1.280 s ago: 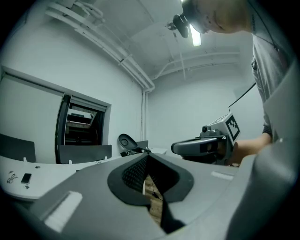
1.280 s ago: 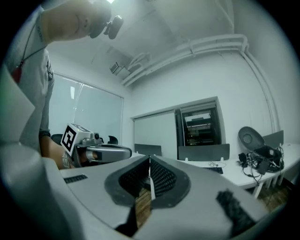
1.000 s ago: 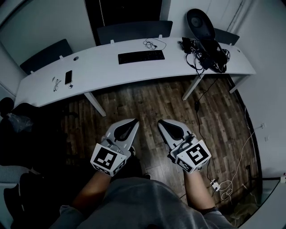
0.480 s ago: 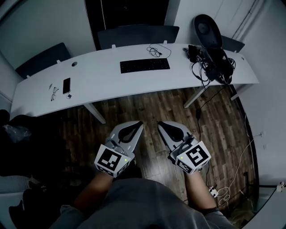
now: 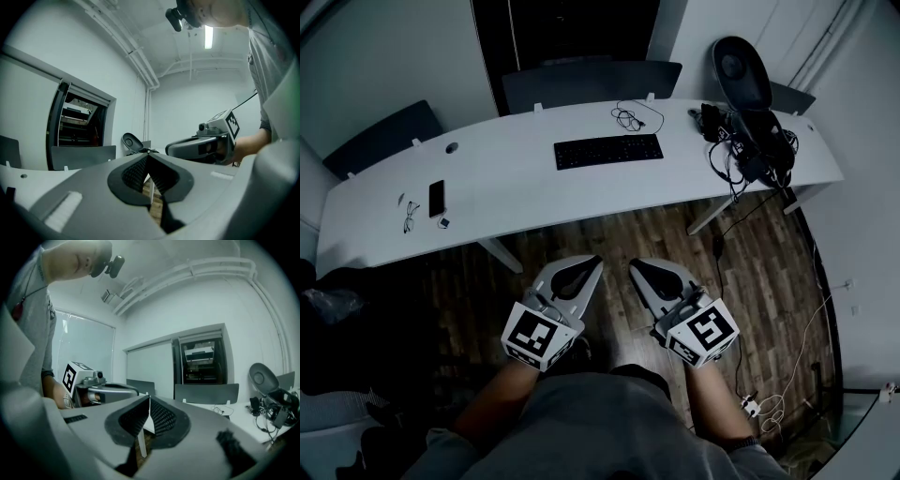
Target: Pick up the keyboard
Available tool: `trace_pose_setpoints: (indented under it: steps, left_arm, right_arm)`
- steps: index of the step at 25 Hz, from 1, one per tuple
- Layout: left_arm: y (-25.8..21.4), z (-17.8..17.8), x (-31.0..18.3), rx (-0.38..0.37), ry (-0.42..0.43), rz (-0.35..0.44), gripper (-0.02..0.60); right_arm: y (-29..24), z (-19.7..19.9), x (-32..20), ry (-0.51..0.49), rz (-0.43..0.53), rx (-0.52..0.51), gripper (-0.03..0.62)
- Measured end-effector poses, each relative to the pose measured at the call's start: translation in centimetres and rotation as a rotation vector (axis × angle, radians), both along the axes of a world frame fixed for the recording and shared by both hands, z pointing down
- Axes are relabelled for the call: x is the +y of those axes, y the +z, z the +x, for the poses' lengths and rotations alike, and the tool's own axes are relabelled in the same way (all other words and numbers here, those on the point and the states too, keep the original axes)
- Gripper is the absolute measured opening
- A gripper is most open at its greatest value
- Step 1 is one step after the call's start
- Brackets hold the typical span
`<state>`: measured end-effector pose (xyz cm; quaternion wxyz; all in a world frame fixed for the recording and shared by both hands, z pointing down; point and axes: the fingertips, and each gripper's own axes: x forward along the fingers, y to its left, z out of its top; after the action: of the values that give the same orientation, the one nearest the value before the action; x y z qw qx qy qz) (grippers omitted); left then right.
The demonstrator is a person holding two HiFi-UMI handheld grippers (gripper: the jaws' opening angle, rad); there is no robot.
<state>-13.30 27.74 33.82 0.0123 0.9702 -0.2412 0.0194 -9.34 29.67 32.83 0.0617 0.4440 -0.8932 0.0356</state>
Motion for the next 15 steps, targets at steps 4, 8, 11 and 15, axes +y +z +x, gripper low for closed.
trace_pose_setpoints:
  steps: [4, 8, 11, 15]
  left_arm:
    - [0.1, -0.4, -1.8, 0.001, 0.002, -0.006, 0.005]
    - [0.4, -0.1, -3.3, -0.002, 0.003, -0.012, 0.005]
    - [0.7, 0.5, -4.7, -0.007, 0.000, -0.017, 0.005]
    - [1.2, 1.6, -6.4, -0.018, -0.010, -0.025, 0.005]
  right_arm:
    - [0.0, -0.4, -1.6, 0.005, -0.003, 0.001, 0.015]
    - [0.2, 0.3, -3.3, 0.015, -0.005, -0.003, 0.015]
    - [0.4, 1.0, -4.8, 0.012, -0.007, -0.023, 0.015]
    - [0.9, 2.3, -6.6, -0.004, -0.021, -0.047, 0.015]
